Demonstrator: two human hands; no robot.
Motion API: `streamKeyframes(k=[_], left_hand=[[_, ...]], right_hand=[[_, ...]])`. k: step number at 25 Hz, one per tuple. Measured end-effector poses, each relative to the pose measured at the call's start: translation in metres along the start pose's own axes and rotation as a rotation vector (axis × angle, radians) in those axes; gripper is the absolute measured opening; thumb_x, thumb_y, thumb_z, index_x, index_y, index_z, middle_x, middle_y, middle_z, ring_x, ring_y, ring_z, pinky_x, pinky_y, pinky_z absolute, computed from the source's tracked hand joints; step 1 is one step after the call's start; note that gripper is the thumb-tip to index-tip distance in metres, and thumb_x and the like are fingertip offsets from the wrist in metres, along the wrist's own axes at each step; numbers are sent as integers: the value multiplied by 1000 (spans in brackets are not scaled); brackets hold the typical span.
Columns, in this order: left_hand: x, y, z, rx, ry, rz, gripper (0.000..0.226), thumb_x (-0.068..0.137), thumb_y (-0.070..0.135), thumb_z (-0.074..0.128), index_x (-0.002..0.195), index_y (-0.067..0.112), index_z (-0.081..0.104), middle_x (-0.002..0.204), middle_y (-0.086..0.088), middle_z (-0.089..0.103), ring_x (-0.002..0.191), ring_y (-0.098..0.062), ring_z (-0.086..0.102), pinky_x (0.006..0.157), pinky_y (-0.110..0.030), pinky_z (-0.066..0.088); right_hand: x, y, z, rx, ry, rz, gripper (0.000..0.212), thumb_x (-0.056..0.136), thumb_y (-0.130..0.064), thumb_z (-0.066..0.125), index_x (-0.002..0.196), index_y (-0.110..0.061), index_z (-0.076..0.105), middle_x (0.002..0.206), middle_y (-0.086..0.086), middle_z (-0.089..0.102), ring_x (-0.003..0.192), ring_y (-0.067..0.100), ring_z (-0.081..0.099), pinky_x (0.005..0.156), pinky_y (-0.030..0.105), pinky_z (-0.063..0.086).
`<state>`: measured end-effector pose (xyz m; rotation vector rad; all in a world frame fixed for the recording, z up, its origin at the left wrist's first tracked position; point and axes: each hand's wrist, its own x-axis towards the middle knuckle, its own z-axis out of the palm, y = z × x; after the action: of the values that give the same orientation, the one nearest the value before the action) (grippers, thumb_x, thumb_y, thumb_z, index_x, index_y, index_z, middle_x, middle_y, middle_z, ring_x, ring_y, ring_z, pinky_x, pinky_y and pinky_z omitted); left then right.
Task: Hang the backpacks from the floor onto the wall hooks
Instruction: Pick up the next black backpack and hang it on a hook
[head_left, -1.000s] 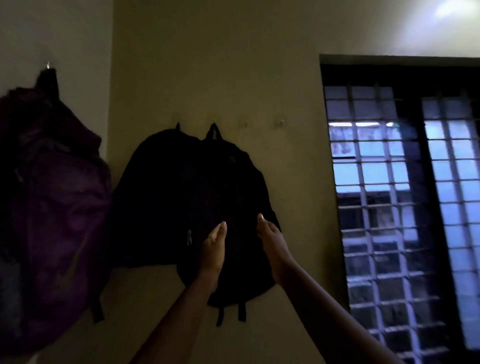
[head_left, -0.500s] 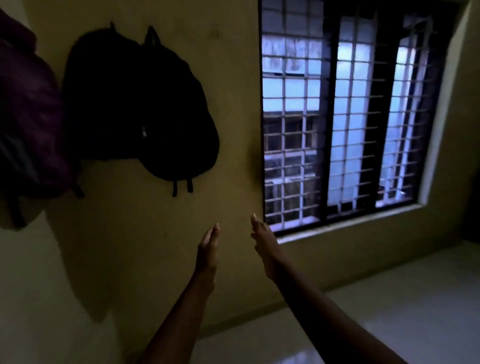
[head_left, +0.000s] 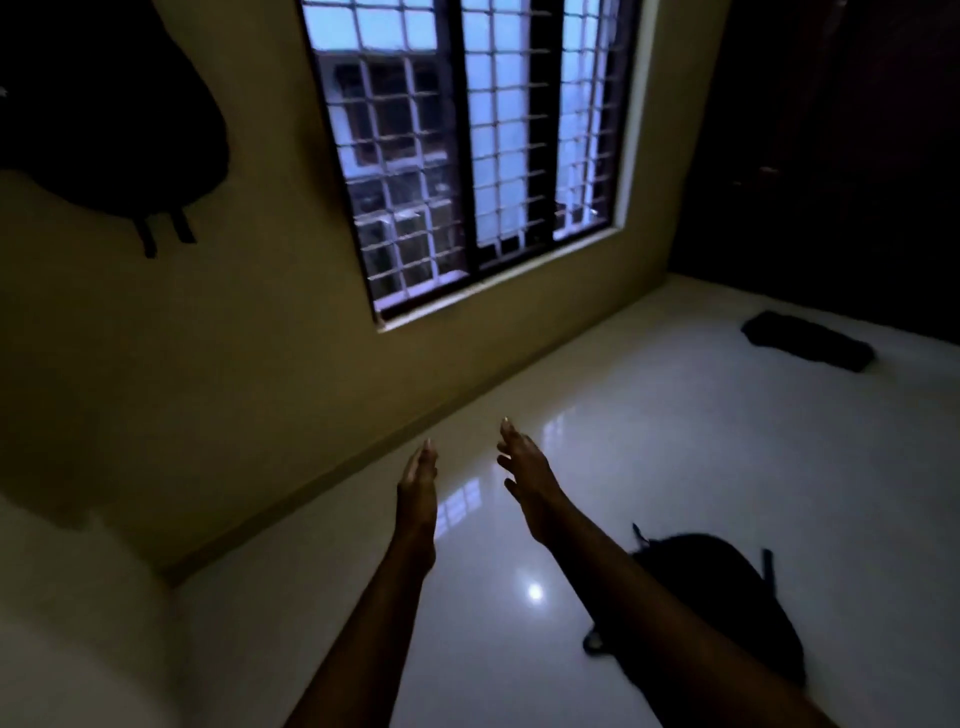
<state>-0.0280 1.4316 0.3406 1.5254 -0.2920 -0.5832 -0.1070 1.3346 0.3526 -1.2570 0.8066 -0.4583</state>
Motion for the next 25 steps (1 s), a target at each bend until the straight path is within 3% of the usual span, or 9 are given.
streamKeyframes(k=[4,12,17,20,25], left_hand=[[-52,-42,34,26,-118,-120,50,93,43,40,137,19,44,147,-2,43,134,-21,41,111,-39,28],[-114,-104,137,69,-377,-282,50,95,40,39,140,20,38,150,-4,38,139,-22,34,113,-39,22],[-106,-150,242,142,-379,-359,49,94,39,42,138,17,43,147,-4,43,135,-19,38,109,-34,27],[-88,-195,323,183,-339,-429,44,96,35,40,135,16,45,139,-4,48,118,-13,44,97,-29,32],[-35,-325,394,217,-215,-628,46,95,36,40,135,15,47,142,-7,49,130,-22,45,103,-32,29]], right_hand=[[-56,37,-52,53,151,96,60,91,-55,41,138,-19,40,148,4,40,136,23,37,115,43,29],[-97,86,-186,182,404,164,54,96,-41,39,141,-12,36,150,11,36,139,26,34,113,40,27],[-67,123,-290,260,459,275,54,96,-43,38,143,-16,34,149,10,37,138,27,35,112,41,29],[-26,167,-366,203,454,420,53,96,-43,39,141,-15,36,147,9,41,135,26,39,110,39,32],[63,282,-441,-48,371,565,50,94,-35,49,137,-12,42,142,10,47,130,24,45,100,29,38]])
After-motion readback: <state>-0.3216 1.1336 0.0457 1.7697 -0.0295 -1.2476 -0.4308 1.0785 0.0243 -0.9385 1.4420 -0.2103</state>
